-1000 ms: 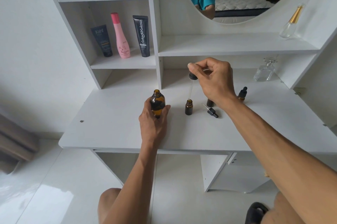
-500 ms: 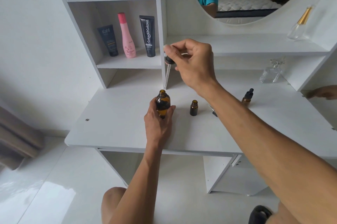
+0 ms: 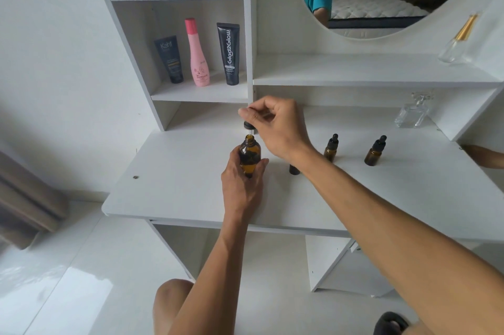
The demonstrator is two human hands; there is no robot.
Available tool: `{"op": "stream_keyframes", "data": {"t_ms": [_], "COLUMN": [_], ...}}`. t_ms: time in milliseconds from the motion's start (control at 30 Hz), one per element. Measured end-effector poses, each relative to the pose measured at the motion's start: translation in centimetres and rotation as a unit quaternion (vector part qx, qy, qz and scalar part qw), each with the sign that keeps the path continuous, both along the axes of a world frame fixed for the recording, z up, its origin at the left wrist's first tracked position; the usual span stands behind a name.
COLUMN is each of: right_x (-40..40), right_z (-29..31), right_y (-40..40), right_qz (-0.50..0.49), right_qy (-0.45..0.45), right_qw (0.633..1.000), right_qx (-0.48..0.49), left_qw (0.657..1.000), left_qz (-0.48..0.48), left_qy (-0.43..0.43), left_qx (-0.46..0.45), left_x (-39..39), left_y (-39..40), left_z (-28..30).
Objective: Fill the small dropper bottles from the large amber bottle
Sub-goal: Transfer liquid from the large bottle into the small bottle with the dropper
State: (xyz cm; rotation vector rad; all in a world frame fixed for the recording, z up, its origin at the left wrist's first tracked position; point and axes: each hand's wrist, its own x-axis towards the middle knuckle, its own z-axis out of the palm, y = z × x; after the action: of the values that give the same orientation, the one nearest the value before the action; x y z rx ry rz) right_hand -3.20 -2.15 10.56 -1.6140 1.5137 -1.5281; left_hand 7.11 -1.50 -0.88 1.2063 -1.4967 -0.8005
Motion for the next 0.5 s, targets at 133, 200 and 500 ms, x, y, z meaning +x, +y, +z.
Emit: {"op": "stream_keyframes", "data": {"t_ms": [133, 200, 500], "right_x": [0.1, 0.1, 0.0], "right_z": [-1.5, -1.9, -2.4], "right_y": [0.0, 0.0, 0.1], "right_qz": [-0.014, -0.019, -0.021], "right_qy": [0.031, 0.045, 0.053], "right_qw": [0.999, 0.998, 0.998], "right_qx": [0.027, 0.03, 0.036], "left_qw": [1.0, 1.0, 1.0], "left_qz": [-0.004, -0.005, -0.001], "left_qy": [0.0, -0.001, -0.011], "left_qx": [-0.001, 0.0, 0.006], "left_x": [0.0, 0.0, 0.0], "left_y": [0.1, 0.1, 0.2], "left_z": [0.1, 0.1, 0.3]}}
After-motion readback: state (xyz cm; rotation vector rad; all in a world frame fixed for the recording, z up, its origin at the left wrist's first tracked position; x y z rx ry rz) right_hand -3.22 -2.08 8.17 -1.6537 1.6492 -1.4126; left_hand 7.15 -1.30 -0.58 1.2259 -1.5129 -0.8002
